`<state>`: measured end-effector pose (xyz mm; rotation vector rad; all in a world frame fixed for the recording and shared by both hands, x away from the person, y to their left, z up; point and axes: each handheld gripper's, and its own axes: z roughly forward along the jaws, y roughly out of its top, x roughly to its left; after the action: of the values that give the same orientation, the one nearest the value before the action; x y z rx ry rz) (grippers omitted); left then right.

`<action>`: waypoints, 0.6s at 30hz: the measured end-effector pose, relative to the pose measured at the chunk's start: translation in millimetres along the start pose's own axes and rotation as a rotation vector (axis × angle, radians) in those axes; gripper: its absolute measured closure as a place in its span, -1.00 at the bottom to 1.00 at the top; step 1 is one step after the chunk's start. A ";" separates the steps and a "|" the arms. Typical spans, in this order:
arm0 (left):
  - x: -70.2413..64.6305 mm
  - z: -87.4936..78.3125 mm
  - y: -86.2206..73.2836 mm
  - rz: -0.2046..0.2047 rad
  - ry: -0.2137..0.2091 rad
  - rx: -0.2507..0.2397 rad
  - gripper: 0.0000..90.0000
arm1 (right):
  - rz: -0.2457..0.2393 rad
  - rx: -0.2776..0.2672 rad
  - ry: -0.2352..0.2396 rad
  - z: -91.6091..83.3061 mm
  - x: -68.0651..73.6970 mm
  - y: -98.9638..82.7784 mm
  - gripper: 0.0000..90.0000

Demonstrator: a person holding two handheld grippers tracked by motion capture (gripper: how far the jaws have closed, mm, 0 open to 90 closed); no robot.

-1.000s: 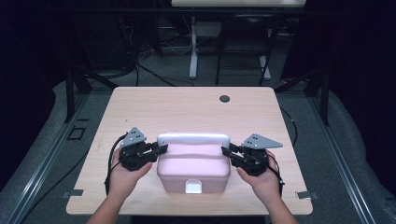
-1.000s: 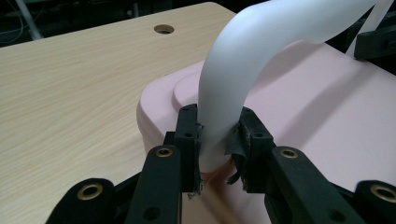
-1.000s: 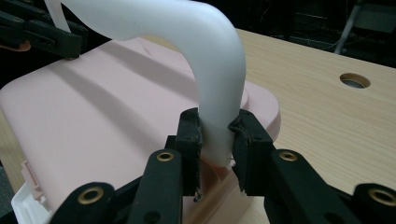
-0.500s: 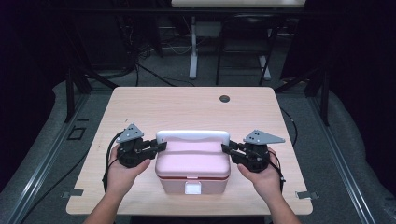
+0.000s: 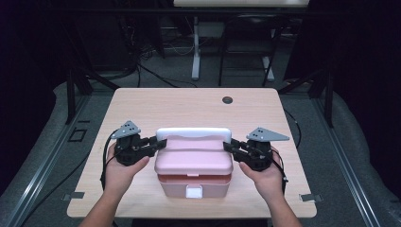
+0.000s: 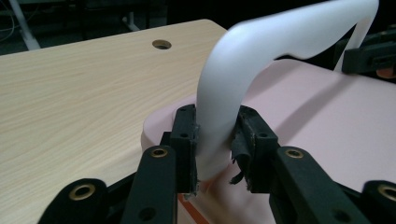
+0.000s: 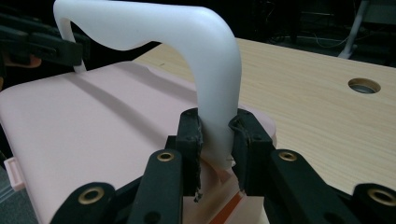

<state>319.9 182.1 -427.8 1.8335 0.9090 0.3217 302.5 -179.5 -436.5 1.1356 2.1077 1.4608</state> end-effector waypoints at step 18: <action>-3.3 -28.7 -25.6 0.029 -0.001 0.052 0.79 | 0.009 -0.010 0.005 0.8 -1.6 -0.3 0.63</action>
<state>289.5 204.1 -436.9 1.8960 0.8985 0.3171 303.9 -180.3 -437.3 1.1407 2.0989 1.4783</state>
